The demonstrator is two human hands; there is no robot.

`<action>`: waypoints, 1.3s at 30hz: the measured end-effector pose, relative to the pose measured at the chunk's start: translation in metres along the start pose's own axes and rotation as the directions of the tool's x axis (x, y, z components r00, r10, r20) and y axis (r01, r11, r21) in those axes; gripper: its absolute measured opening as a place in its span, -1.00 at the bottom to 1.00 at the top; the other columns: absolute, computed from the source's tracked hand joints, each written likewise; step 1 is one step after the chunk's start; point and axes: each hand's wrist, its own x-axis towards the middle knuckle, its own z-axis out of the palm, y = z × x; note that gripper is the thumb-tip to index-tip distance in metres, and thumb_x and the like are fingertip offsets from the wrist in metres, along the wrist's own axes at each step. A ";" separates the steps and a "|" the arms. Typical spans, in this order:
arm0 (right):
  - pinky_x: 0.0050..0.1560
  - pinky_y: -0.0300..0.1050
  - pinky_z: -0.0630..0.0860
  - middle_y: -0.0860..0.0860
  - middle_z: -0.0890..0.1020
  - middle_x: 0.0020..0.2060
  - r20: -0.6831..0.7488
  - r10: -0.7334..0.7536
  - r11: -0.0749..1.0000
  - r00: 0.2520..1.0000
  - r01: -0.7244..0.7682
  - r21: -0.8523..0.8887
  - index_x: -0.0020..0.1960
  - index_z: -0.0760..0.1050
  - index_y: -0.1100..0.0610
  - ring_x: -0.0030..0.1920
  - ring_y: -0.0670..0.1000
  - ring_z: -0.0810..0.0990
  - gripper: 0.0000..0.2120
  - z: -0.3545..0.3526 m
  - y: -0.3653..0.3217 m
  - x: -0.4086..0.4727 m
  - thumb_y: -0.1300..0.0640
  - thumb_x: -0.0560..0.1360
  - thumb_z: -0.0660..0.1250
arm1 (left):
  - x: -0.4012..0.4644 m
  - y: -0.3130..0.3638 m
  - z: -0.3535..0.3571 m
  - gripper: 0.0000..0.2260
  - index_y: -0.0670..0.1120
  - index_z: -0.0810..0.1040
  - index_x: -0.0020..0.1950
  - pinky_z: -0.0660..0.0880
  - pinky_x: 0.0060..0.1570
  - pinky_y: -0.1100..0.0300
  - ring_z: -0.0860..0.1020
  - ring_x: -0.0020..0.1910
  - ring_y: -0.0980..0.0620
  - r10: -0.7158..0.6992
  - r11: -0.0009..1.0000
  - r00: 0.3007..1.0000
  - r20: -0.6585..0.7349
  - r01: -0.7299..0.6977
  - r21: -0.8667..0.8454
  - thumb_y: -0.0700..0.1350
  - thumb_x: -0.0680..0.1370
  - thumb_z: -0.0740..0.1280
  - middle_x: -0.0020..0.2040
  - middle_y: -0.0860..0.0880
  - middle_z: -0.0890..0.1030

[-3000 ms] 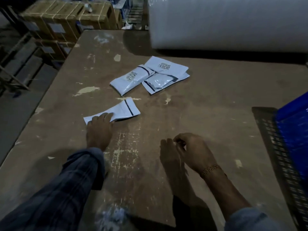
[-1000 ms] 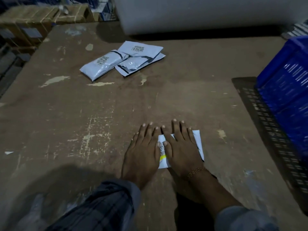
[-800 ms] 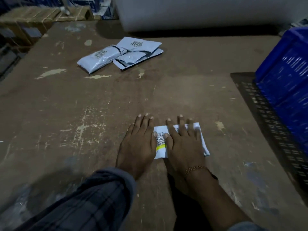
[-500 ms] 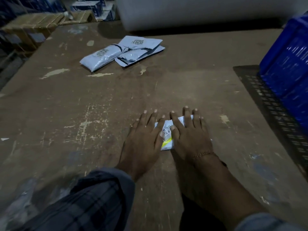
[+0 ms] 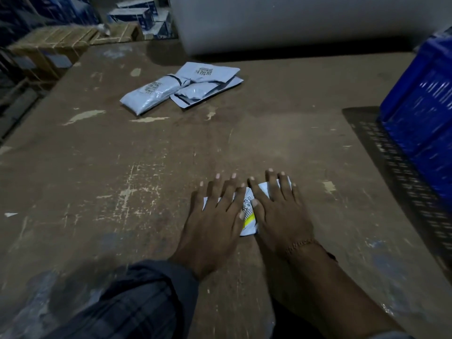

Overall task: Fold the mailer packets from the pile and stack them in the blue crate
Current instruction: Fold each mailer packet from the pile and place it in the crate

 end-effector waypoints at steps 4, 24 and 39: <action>0.59 0.26 0.05 0.25 0.23 0.61 -0.022 -0.003 1.000 1.000 0.002 -0.031 0.64 0.26 0.02 0.60 0.36 0.17 -0.46 0.000 -0.007 -0.013 -0.07 0.70 -0.04 | 0.008 -0.006 0.000 -0.47 -0.08 0.11 0.72 0.15 0.59 -0.30 0.04 0.71 -0.23 -0.051 0.997 0.999 0.009 0.051 -0.058 0.08 0.76 -0.04 0.73 -0.15 0.10; 0.62 0.23 0.03 0.08 0.07 0.68 0.029 0.032 0.997 0.999 -0.034 0.066 0.68 0.06 -0.12 0.68 0.20 -0.05 -0.43 -0.011 -0.006 -0.034 -0.09 0.67 -0.09 | 0.012 -0.011 -0.001 -0.41 -0.18 0.19 0.69 0.19 0.59 -0.16 0.13 0.69 -0.20 -0.089 0.987 0.995 0.055 0.095 -0.126 0.08 0.71 0.03 0.71 -0.18 0.16; 0.53 0.24 0.26 0.23 0.28 0.59 0.187 0.195 0.898 0.963 -0.252 0.361 0.62 0.28 0.07 0.58 0.36 0.20 -0.31 -0.058 -0.011 -0.051 0.01 0.49 0.18 | 0.000 -0.016 -0.066 -0.61 0.21 0.49 0.30 0.54 0.12 -0.03 0.57 0.18 0.05 -0.135 0.717 0.972 0.192 0.229 -0.659 -0.04 0.49 0.34 0.17 0.19 0.56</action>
